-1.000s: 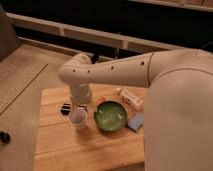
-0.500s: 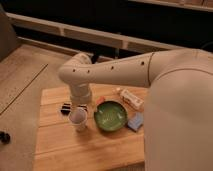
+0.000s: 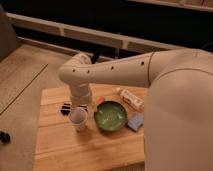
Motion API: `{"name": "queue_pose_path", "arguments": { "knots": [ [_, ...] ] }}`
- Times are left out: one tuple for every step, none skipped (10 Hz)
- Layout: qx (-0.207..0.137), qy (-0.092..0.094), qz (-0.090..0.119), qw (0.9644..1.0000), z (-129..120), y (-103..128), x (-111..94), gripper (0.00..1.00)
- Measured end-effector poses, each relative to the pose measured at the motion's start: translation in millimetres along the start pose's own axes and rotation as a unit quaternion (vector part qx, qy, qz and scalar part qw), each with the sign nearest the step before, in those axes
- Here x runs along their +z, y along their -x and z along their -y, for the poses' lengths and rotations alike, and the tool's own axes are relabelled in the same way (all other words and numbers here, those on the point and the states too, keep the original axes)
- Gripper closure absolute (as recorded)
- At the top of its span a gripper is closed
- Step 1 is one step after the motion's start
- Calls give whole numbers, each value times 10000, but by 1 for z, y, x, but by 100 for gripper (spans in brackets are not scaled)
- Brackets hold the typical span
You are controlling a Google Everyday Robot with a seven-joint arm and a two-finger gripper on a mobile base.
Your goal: Place the pepper on the white sponge
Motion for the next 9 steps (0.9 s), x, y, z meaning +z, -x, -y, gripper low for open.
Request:
{"name": "queue_pose_path", "arguments": {
  "knots": [
    [0, 0, 0, 10000, 0, 0, 0, 35],
    [0, 0, -1, 10000, 0, 0, 0, 35],
    [0, 0, 0, 10000, 0, 0, 0, 35],
    [3, 4, 2, 10000, 0, 0, 0, 35],
    [14, 25, 25, 10000, 0, 2, -1, 35],
    [25, 174, 244, 9995, -2, 16, -7, 35],
    [21, 320, 425, 9986, -3, 27, -12, 35],
    [23, 618, 758, 9952, 0, 48, -20, 35],
    [-3, 939, 1110, 9894, 8, 66, -27, 35]
  ]
}}
